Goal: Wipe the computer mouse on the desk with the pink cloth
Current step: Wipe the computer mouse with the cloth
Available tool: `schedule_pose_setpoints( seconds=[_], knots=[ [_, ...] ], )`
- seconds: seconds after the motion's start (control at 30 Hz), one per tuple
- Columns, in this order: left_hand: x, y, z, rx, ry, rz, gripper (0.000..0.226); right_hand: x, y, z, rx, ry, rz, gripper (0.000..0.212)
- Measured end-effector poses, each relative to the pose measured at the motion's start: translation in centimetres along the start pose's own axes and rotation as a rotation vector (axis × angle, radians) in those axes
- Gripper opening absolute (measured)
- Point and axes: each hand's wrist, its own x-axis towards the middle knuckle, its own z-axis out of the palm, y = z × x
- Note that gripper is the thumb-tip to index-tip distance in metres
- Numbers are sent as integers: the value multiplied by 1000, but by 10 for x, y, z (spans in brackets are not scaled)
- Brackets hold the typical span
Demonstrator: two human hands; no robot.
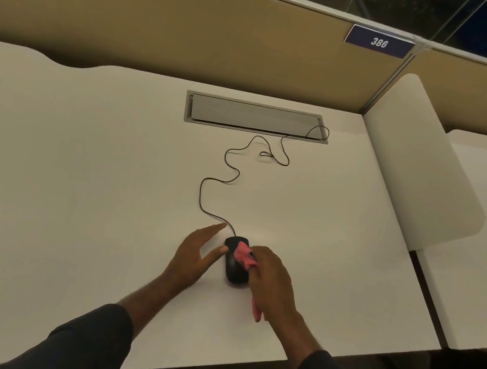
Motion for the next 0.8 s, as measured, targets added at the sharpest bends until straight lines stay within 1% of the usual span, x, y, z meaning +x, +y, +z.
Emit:
schedule_pose_setpoints(
  seconds=[0.03, 0.13, 0.17, 0.2, 0.23, 0.3, 0.37, 0.43, 0.5, 0.57, 0.63, 0.67, 0.73, 0.8],
  knots=[
    [0, 5, -4, -45, 27, -2, 49, 0, 0, -5, 45, -1, 21, 9],
    [2, 17, -14, -132, 92, -11, 21, -1, -3, -28, 171, 13, 69, 20],
    [2, 22, -17, -172, 106, -40, 16, -1, -3, -37, 206, 20, 65, 19],
    [4, 27, -20, -225, 119, -73, 16, 0, -3, -48, 261, 23, 62, 17],
    [6, 33, -23, -272, 142, -96, 19, 1, -4, -59, 345, 24, 69, 20],
    [10, 49, -25, -328, 181, -109, 21, 4, -4, -79, 596, 12, 127, 31],
    [15, 67, -21, -392, 158, -96, 17, 9, -6, -94, 965, -58, 211, 34],
    [20, 85, -16, -430, 77, -64, 22, 11, -12, -106, 1324, -180, 297, 36],
    [25, 100, -15, -418, -42, -18, 32, 13, -17, -112, 1502, -303, 370, 36],
    [30, 113, -15, -381, -180, 34, 41, 16, -24, -115, 1514, -390, 423, 26],
    [32, 124, -15, -359, -265, 80, 48, 21, -28, -116, 1491, -434, 429, 24],
    [33, 129, -16, -359, -278, 92, 51, 24, -31, -115, 1492, -449, 411, 26],
    [34, 137, -18, -339, -249, 111, 54, 28, -35, -114, 1472, -477, 368, 33],
    [34, 145, -22, -325, -203, 145, 49, 30, -37, -113, 1402, -535, 294, 36]
  ],
)
